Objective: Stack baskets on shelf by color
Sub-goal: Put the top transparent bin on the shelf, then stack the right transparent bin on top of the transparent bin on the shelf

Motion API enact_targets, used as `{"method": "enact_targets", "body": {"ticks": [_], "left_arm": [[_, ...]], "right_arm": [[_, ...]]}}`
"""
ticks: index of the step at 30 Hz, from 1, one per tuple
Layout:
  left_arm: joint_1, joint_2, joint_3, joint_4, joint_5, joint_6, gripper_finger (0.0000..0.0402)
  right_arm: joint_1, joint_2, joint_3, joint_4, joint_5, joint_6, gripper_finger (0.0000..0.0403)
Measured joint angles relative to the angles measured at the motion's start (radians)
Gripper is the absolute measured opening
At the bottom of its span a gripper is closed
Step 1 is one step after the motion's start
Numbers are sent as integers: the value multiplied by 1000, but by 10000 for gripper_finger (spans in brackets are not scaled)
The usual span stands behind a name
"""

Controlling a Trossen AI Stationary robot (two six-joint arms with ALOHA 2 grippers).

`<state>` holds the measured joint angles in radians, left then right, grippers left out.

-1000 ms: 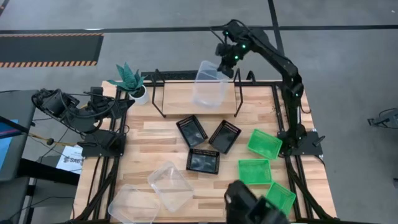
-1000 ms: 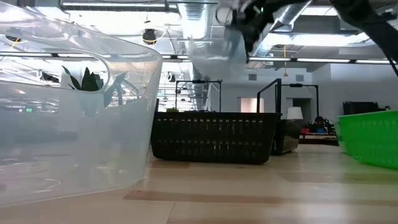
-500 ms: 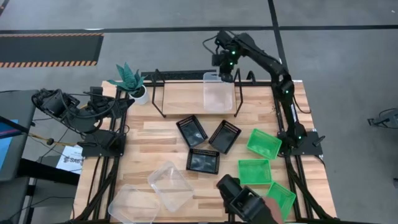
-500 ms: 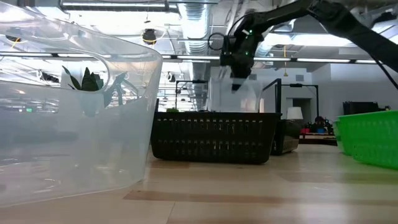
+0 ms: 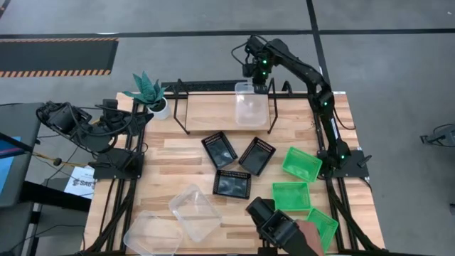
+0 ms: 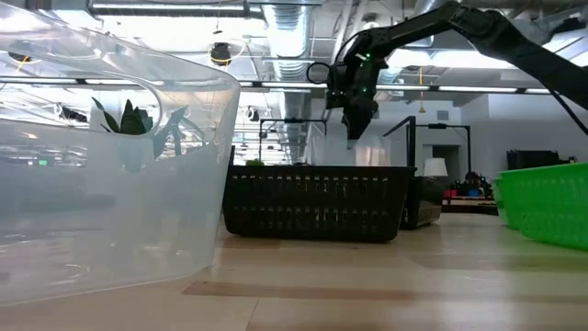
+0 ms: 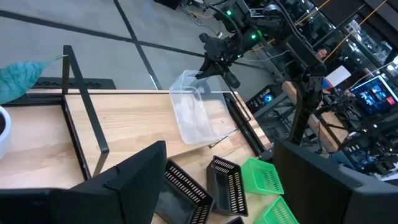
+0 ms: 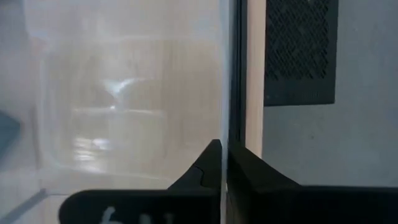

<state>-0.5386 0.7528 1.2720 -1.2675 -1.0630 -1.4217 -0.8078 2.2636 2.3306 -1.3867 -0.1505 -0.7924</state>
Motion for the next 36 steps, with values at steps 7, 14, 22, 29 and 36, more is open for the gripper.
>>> {"method": "enact_targets", "body": {"ticks": [7, 14, 22, 29, 36], "left_arm": [[0, 0, 0, 0, 3, -1, 283], [0, 0, 0, 0, 10, -2, 283], [0, 0, 0, 0, 12, 3, 283], [0, 0, 0, -15, 63, 4, 283], [0, 0, 0, -48, 190, 17, 283]], "right_arm": [[0, 0, 0, 6, 8, 2, 60], [0, 0, 0, 4, 17, 39, 100], [14, -33, 24, 9, 20, 151, 141], [104, -162, 20, -7, -32, 326, 159], [327, -267, 21, -27, -188, 494, 161]]}}
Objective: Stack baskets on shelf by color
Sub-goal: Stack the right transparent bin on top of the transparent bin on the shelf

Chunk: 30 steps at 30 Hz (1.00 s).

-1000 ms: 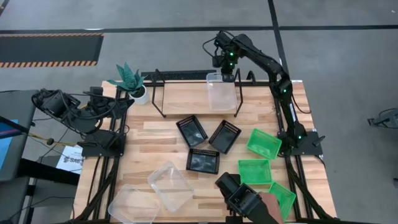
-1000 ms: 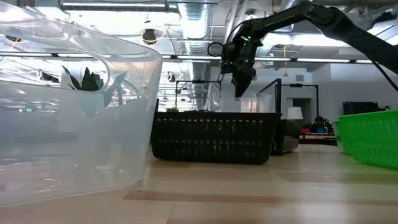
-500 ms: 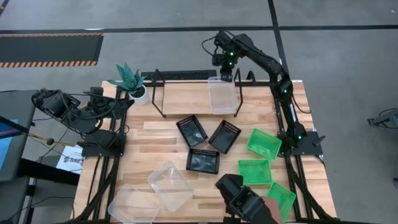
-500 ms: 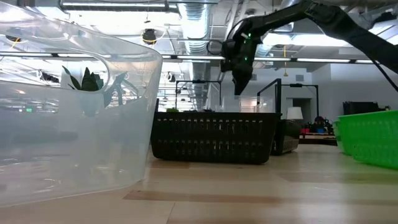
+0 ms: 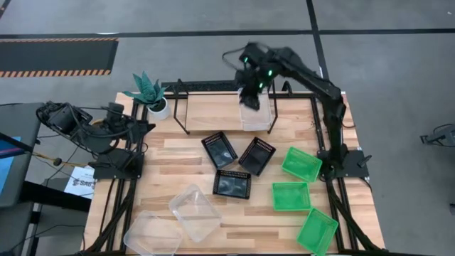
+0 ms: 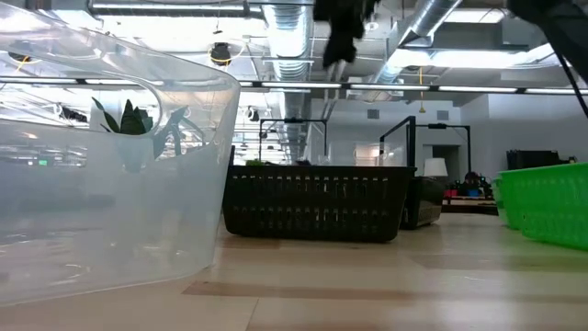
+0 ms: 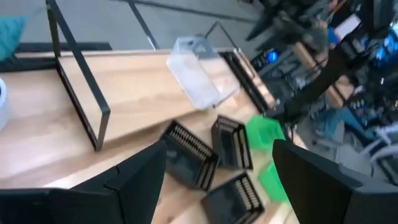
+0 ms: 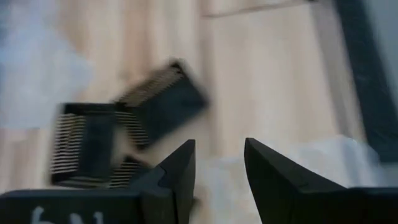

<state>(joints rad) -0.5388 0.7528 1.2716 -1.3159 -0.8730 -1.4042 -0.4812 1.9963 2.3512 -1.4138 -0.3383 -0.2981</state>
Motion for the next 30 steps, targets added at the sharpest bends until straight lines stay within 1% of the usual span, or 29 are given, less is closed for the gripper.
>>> {"method": "enact_targets", "body": {"ticks": [3, 6, 8, 10, 12, 14, 19, 26, 30], "left_arm": [[0, 0, 0, 0, 48, 33, 283], [0, 0, 0, 1, 83, 64, 283], [0, 0, 0, 0, 111, 86, 283], [0, 0, 0, 1, 130, 97, 283], [0, 0, 0, 1, 139, 99, 283], [0, 0, 0, 3, 157, 99, 283], [0, 0, 0, 5, 211, 90, 283], [0, 21, 0, 5, 218, 76, 283], [0, 47, 0, 4, 234, 80, 283]], "right_arm": [[129, -14, 0, 1, 6, 57, 158], [259, -15, 0, 9, 38, 150, 153], [344, -13, -1, 8, 67, 206, 150], [430, 7, 2, 30, 118, 260, 148], [502, 24, -3, 34, 171, 311, 145], [568, 40, -4, 37, 200, 375, 143], [703, 98, -1, 77, 207, 521, 139], [859, 204, 0, 137, 216, 739, 137], [930, 278, -2, 204, 216, 777, 136]]}}
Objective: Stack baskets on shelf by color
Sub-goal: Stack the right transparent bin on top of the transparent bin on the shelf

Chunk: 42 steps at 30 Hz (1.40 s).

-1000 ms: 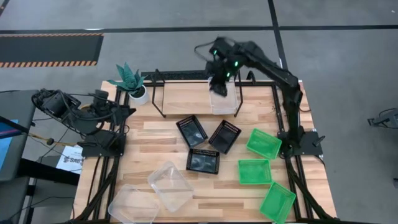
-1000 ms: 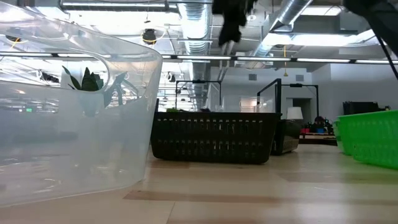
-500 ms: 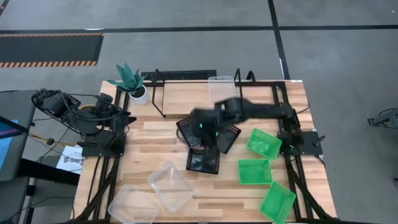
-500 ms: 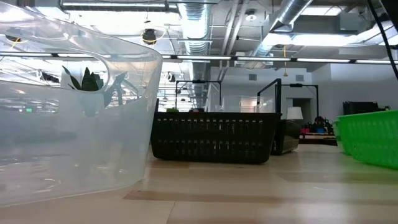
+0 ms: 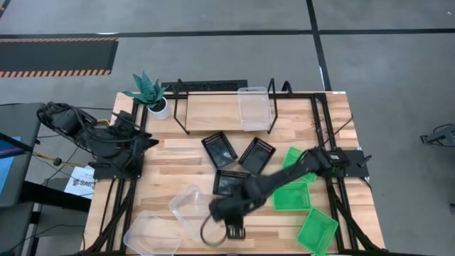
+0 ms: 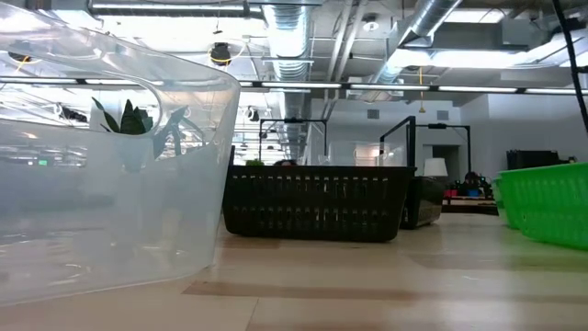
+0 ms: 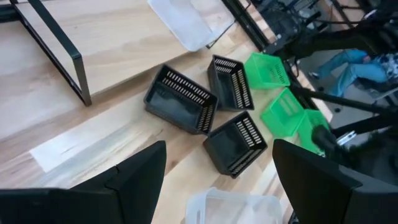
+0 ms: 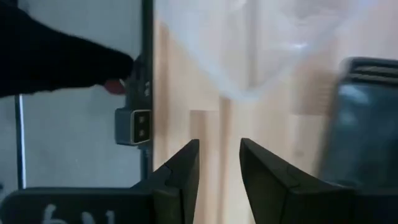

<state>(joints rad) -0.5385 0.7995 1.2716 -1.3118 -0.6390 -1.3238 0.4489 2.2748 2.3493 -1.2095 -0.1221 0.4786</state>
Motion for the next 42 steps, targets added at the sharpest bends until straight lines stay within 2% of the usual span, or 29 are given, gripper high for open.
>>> {"method": "enact_targets", "body": {"ticks": [7, 11, 18, 26, 31, 37, 42], "left_arm": [[0, 54, 0, 0, 44, 45, 283], [0, 70, 0, 0, 42, 47, 283], [0, 70, 0, 0, 51, 53, 283], [0, 69, 0, -1, 59, 72, 283], [0, 68, 0, 0, 58, 86, 283], [0, 69, 0, 0, 78, 94, 283], [0, 69, 0, 0, 78, 98, 283]], "right_arm": [[56, 101, 0, 273, -8, -126, 134], [50, 143, 0, 349, -7, -184, 133], [18, 176, 1, 353, 44, -252, 131], [-7, 198, 2, 354, 46, -332, 136], [-3, 200, 2, 349, 52, -398, 156], [-5, 200, 2, 350, 42, -386, 196], [4, 192, 5, 366, 18, -418, 206]]}}
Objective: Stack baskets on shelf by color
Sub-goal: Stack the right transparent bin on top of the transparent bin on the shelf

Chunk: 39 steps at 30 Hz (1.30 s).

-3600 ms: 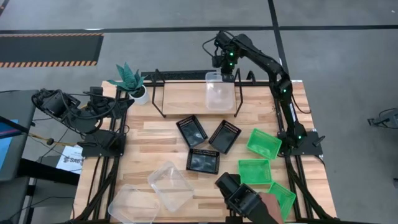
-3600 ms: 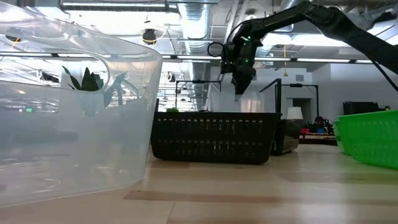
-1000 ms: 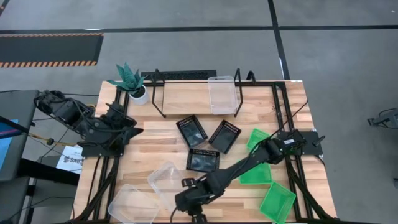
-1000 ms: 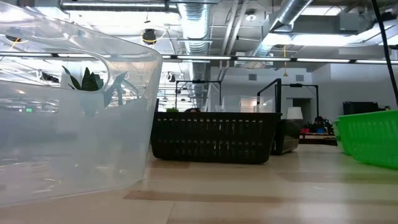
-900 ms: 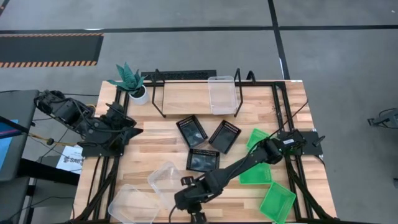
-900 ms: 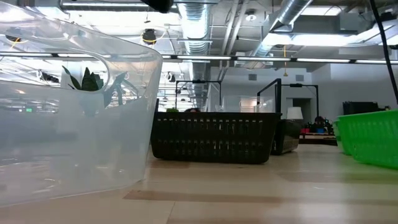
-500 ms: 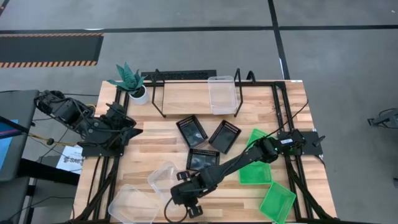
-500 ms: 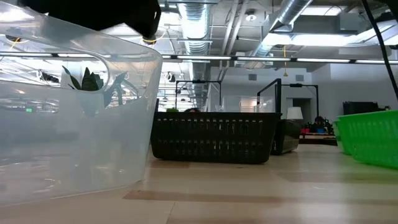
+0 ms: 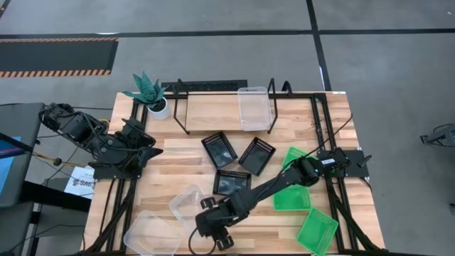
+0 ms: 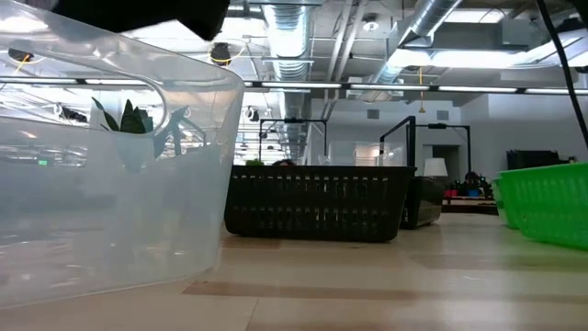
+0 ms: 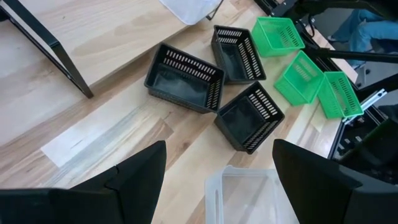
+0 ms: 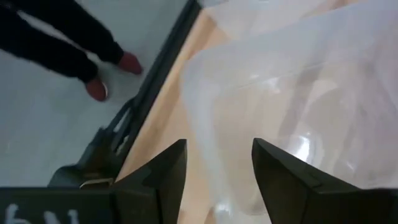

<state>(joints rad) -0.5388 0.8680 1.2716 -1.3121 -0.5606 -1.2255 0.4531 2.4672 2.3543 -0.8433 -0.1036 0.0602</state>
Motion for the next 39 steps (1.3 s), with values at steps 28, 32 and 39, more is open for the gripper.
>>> {"method": "enact_targets", "body": {"ticks": [28, 32, 39], "left_arm": [[0, 0, 0, 1, 2, 4, 283], [0, 0, 0, 1, 2, 8, 283], [0, 0, 0, 0, 0, 10, 283]], "right_arm": [[0, 61, 1, -212, -8, 165, 16], [9, 2, -8, -230, -20, 155, 6], [40, -126, -8, -276, -14, 3, 9]]}}
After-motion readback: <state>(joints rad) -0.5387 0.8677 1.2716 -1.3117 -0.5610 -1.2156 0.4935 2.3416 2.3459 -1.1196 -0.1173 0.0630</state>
